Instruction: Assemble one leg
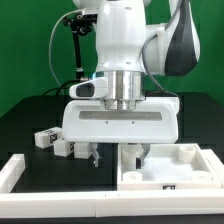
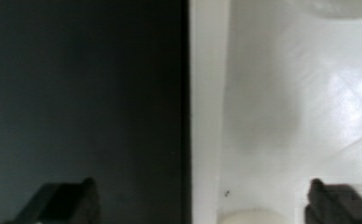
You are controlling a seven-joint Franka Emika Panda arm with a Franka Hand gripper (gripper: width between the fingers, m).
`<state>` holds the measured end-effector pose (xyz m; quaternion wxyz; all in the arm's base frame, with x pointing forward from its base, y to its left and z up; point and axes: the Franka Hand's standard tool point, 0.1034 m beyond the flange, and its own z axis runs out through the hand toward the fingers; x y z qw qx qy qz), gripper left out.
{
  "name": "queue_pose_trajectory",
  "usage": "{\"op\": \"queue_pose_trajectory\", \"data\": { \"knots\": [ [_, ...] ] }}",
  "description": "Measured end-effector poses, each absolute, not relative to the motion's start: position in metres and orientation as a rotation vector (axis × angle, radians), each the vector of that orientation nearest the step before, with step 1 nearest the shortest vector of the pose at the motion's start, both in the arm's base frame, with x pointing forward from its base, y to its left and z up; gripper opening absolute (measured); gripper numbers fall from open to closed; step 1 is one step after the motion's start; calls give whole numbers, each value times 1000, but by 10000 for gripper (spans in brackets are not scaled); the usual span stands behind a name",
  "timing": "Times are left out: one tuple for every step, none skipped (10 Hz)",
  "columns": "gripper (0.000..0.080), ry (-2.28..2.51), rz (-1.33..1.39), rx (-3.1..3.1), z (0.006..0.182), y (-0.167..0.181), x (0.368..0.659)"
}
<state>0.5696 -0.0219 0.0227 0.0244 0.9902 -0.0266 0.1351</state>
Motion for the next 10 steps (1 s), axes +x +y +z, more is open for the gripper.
{"op": "queue_pose_trajectory", "data": {
  "knots": [
    [634, -82, 418, 3063, 23, -22, 570],
    [647, -82, 418, 3063, 23, -22, 570],
    [647, -82, 418, 3063, 23, -22, 570],
    [649, -82, 418, 3063, 23, -22, 570],
    [649, -82, 418, 3063, 23, -22, 570],
    [649, -82, 418, 3063, 23, -22, 570],
    [557, -82, 418, 3063, 23, -22, 570],
    [421, -82, 418, 3063, 23, -22, 570],
    [421, -82, 418, 3063, 23, -22, 570],
    [237, -82, 418, 3063, 23, -22, 570]
  ]
}}
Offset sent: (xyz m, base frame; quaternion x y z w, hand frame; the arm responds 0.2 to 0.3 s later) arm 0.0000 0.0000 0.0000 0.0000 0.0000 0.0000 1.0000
